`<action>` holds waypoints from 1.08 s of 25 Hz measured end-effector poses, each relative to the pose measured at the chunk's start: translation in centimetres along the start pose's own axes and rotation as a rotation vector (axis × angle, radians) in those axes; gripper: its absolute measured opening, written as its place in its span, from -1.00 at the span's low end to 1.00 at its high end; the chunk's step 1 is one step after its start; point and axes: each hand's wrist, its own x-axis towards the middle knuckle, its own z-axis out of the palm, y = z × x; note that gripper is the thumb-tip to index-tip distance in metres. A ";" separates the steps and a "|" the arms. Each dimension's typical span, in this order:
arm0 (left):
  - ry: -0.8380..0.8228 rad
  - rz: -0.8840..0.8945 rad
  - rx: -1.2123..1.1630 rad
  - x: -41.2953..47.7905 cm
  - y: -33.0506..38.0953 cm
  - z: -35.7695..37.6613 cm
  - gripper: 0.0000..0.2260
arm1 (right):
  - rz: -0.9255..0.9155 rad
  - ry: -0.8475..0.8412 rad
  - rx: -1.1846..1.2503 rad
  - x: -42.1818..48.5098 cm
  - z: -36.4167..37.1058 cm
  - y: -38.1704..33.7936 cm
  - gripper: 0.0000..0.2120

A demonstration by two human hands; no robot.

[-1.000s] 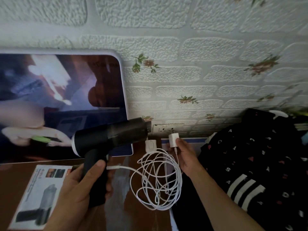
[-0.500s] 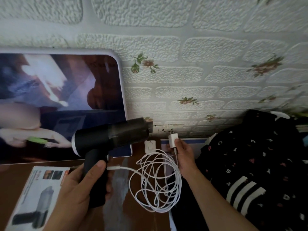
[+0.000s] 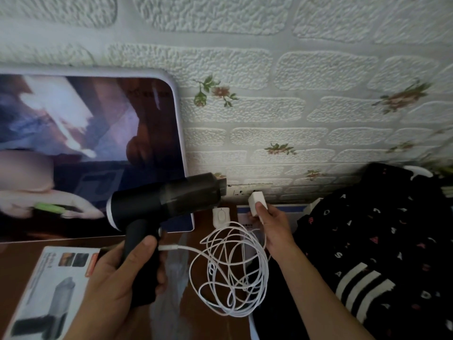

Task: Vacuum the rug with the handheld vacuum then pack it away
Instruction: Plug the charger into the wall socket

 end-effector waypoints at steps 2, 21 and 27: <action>0.004 0.004 -0.015 0.3 0.0 0.2 -0.07 | -0.026 0.014 -0.050 -0.2 0.5 0.2 -0.86; -0.039 -0.030 -0.040 1.0 0.8 0.3 -0.23 | 0.108 0.070 0.047 0.0 1.2 -0.9 -0.80; -0.030 -0.029 -0.048 1.3 0.3 0.1 -0.38 | 0.161 0.060 0.069 0.5 1.6 -2.9 -0.92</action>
